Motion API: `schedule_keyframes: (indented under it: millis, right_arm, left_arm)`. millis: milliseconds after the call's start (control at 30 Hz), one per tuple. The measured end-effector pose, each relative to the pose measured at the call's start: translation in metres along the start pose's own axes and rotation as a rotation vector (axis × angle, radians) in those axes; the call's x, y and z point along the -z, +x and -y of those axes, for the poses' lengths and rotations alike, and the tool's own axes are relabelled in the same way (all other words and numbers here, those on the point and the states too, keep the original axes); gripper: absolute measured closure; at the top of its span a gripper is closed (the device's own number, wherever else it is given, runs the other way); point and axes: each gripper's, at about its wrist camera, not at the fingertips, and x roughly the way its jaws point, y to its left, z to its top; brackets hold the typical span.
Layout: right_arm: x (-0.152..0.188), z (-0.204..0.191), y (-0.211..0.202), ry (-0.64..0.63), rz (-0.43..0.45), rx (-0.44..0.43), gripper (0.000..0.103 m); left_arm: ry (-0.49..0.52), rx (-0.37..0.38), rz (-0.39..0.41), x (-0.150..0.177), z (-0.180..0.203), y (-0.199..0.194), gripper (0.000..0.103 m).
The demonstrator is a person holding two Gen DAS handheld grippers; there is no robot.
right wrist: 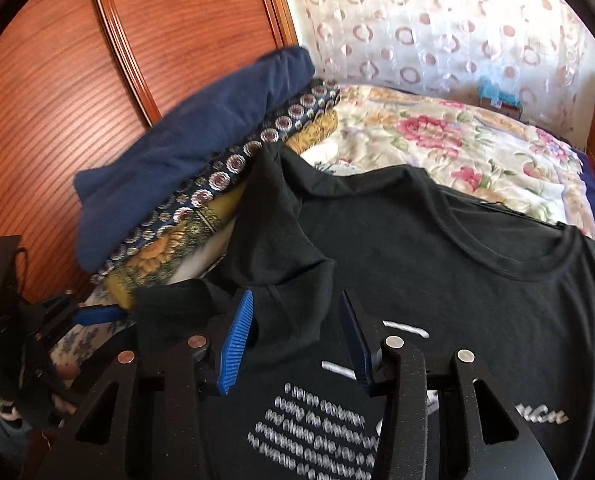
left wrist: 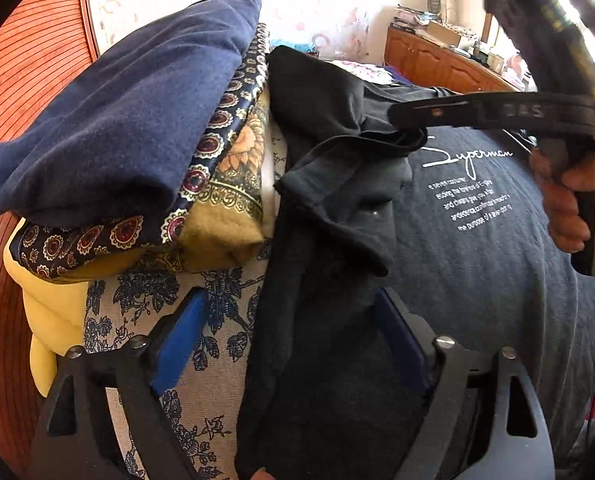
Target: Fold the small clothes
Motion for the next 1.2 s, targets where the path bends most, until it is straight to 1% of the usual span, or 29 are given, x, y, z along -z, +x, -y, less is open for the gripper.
schedule_keyframes:
  millis: [100,133,167,233,267,300,367,467,533,600,633,700,833,867,900,967,1133,1200]
  right_arm:
    - [0.001,-0.002,0.012,-0.004,-0.034,-0.02,0.057]
    - [-0.007,-0.001,0.013,-0.01,-0.05,-0.02,0.057]
    - [-0.008,-0.003,0.017,-0.023,-0.065,-0.011,0.057]
    - [-0.006,-0.003,0.025,-0.046,-0.09,-0.005,0.069]
    - [-0.004,-0.002,0.025,-0.051,-0.091,-0.003,0.078]
    - [-0.002,0.001,0.023,-0.05,-0.086,-0.001,0.084]
    - [0.001,0.005,0.019,-0.046,-0.077,-0.006,0.091]
    - [0.009,0.013,0.002,-0.055,-0.021,0.04,0.094]
    - [0.016,0.025,-0.011,-0.009,0.026,0.032,0.094]
    - [0.024,0.035,-0.022,0.017,0.056,0.047,0.094]
    - [0.026,0.036,-0.026,0.023,0.061,0.054,0.094]
    - [0.034,0.045,-0.031,0.04,0.07,0.08,0.094]
    - [0.044,0.06,-0.042,0.089,0.1,0.141,0.093]
    - [0.046,0.065,-0.045,0.1,0.104,0.152,0.088]
    - [0.048,0.069,-0.047,0.112,0.106,0.161,0.08]
    - [0.049,0.071,-0.053,0.127,0.108,0.164,0.072]
    - [0.057,0.07,-0.072,0.112,0.126,0.181,0.07]
    - [0.06,0.074,-0.086,0.111,0.138,0.189,0.066]
  left_arm:
    - [-0.002,0.0,0.0,0.001,0.0,0.0,0.015]
    - [-0.002,-0.001,0.0,0.0,0.0,-0.001,0.015]
    - [-0.003,-0.003,-0.001,0.0,-0.001,0.0,0.014]
    - [-0.005,-0.002,-0.002,0.001,-0.002,0.0,0.014]
    - [-0.005,-0.003,-0.002,0.001,-0.001,0.0,0.013]
    - [-0.006,-0.005,-0.002,0.001,-0.001,0.0,0.013]
    - [-0.01,-0.007,-0.002,0.002,0.0,-0.001,0.013]
    - [-0.015,-0.009,-0.003,0.003,0.0,-0.001,0.013]
    - [-0.024,-0.019,-0.003,0.004,-0.001,-0.002,0.013]
    - [-0.04,-0.046,0.012,0.006,-0.003,-0.006,0.013]
    - [-0.045,-0.056,0.03,0.007,-0.003,-0.012,0.013]
    - [-0.063,-0.047,0.093,0.007,-0.003,-0.025,0.013]
    - [-0.094,-0.032,0.164,0.003,-0.001,-0.046,0.013]
    - [-0.098,-0.033,0.182,0.001,0.0,-0.05,0.013]
    - [-0.1,-0.034,0.192,-0.001,0.002,-0.053,0.013]
    - [-0.108,-0.026,0.195,-0.006,0.003,-0.054,0.013]
    - [-0.144,0.035,0.121,-0.024,0.014,-0.033,0.013]
    - [-0.14,0.022,0.13,-0.03,0.025,-0.027,0.013]
